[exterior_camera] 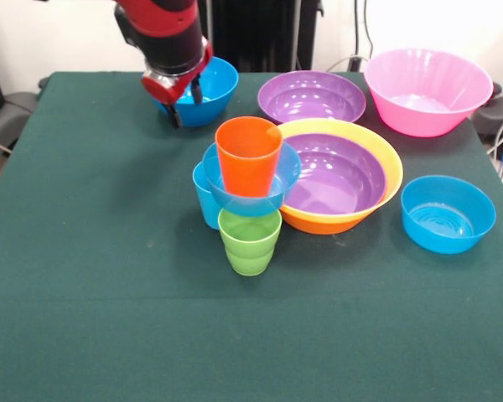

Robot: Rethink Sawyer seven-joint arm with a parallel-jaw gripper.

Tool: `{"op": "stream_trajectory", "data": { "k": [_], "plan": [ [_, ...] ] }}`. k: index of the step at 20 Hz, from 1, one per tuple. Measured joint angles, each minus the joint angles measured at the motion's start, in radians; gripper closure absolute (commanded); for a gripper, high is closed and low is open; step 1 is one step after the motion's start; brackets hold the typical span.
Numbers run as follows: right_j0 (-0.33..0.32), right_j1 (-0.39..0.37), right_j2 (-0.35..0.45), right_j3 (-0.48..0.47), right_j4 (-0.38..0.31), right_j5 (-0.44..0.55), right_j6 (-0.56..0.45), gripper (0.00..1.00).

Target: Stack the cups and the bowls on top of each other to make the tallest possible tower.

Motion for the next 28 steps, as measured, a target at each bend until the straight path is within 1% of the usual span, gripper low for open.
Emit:
{"op": "stream_trajectory", "data": {
  "k": [3,7,8,28],
  "plan": [
    [0.005,0.018,-0.003,-0.001,-0.002,0.0,0.0,0.0],
    [0.005,0.022,-0.003,-0.001,-0.002,0.0,0.0,0.0],
    [0.004,0.022,-0.003,-0.001,-0.002,0.0,0.0,1.0],
    [-0.001,0.023,-0.003,-0.001,-0.003,0.0,0.0,1.0]
  ]
}}
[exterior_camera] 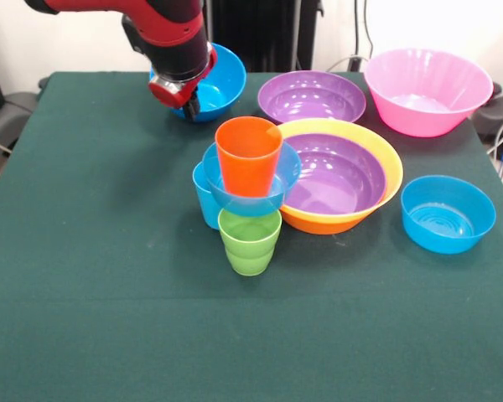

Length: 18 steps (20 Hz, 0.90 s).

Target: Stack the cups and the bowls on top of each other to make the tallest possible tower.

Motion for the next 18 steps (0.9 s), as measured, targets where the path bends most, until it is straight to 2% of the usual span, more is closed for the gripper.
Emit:
{"op": "stream_trajectory", "data": {
  "k": [5,6,18],
  "plan": [
    [-0.002,0.0,0.0,0.0,0.0,0.0,0.0,1.0],
    [-0.004,-0.001,0.0,0.0,0.0,0.0,0.0,0.0],
    [-0.006,-0.002,0.0,0.0,0.0,0.0,0.0,0.0]
  ]
}}
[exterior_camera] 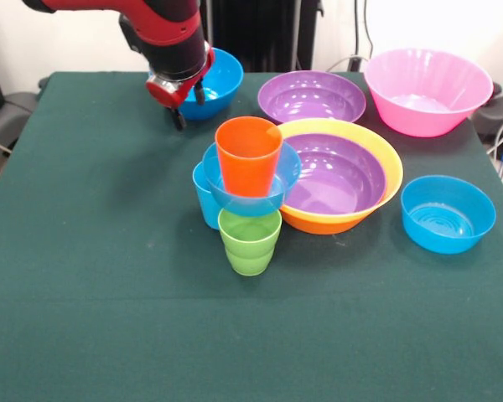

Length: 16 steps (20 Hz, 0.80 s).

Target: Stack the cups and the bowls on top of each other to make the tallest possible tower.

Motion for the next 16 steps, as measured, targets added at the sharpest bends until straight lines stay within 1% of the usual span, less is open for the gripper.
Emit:
{"op": "stream_trajectory", "data": {
  "k": [10,16],
  "plan": [
    [0.0,-0.004,0.0,0.0,0.0,0.0,0.0,0.0],
    [-0.001,-0.043,0.0,0.001,0.0,0.026,0.0,0.0]
  ]
}}
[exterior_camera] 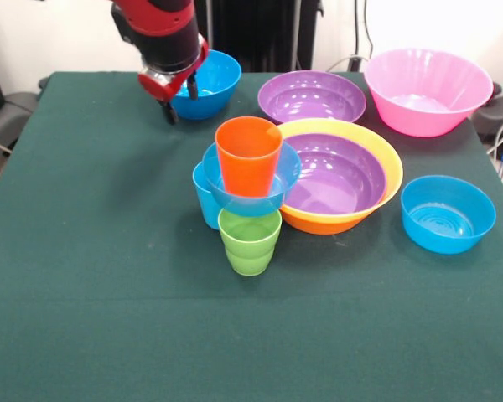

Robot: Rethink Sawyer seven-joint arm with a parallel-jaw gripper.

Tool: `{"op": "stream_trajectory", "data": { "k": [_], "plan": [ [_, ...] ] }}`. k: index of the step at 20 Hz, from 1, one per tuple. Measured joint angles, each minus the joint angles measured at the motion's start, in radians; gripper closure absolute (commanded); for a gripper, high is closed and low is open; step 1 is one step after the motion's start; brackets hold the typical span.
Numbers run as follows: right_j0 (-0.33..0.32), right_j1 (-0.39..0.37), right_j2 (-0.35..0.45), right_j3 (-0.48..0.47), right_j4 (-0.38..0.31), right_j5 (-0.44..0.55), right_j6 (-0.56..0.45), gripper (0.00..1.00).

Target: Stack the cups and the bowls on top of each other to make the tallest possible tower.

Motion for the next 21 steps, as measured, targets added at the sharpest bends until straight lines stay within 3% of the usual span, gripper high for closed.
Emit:
{"op": "stream_trajectory", "data": {
  "k": [11,21],
  "plan": [
    [-0.004,-0.064,0.0,0.001,0.0,0.026,0.0,0.0],
    [0.004,-0.022,0.0,0.0,0.0,0.045,0.0,0.0]
  ]
}}
